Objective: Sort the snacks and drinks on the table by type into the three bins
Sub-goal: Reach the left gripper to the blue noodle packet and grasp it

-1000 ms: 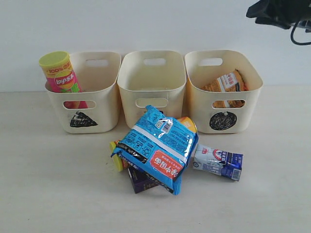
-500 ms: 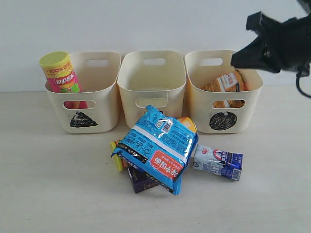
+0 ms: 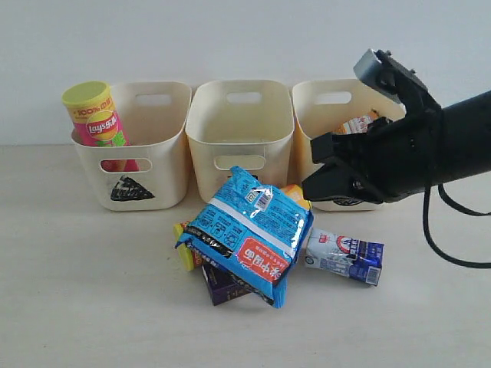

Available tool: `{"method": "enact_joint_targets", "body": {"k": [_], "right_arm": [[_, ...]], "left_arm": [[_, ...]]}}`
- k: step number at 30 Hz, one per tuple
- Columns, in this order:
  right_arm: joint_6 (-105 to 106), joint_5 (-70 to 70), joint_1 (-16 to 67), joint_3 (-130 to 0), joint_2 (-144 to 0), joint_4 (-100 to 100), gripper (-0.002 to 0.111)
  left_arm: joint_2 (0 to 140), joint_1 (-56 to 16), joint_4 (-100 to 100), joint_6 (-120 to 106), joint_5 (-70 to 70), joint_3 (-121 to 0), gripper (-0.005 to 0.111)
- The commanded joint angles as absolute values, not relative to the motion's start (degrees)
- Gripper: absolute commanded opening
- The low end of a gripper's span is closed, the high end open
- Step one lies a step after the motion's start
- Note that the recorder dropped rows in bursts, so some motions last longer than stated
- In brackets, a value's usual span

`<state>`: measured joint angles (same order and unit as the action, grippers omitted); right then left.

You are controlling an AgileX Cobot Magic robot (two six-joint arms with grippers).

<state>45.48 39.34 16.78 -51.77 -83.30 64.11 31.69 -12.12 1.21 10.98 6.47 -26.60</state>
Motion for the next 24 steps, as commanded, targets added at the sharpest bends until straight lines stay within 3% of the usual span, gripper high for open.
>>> {"method": "enact_joint_targets", "body": {"k": [1,5,8,10,13,16,19,20,24], "right_arm": [[39.55,40.09,17.26,-54.65,-83.14,54.65,0.001],[33.74,47.21,19.4,-60.65,-85.36,40.99,0.006],[25.77,51.75,23.59,-65.68,-87.31,29.22,0.021],[16.53,55.16,27.36,-68.09,-88.5,20.06,0.042],[15.52,57.88,27.61,-67.98,-88.5,19.26,0.046],[12.3,55.78,27.61,-64.53,-85.74,16.76,0.046],[11.92,55.53,27.61,-59.8,-81.02,16.64,0.046],[11.61,55.23,27.61,-58.52,-79.28,16.64,0.046],[7.95,51.81,27.61,-53.87,-72.99,15.32,0.046]], "left_arm": [[31.46,-12.59,1.14,10.89,5.95,-26.35,0.004],[31.46,-12.59,1.17,10.89,6.21,-26.35,0.004],[32.74,-12.59,0.0,10.89,6.65,-26.35,0.004],[38.39,-12.73,-4.57,9.9,11.86,-28.05,0.004],[46.87,-14.21,-15.64,-4.65,20.68,-34.16,0.004],[59.89,-14.56,-46.52,-36.67,33.87,-42.18,0.004],[71.19,-14.56,-57.45,-43.99,40.96,-47.62,0.006],[73.88,-14.56,-58.24,-44.25,41.12,-48.7,0.011],[81.2,-14.56,-66.21,-50.65,42.3,-52.06,0.056]]}}
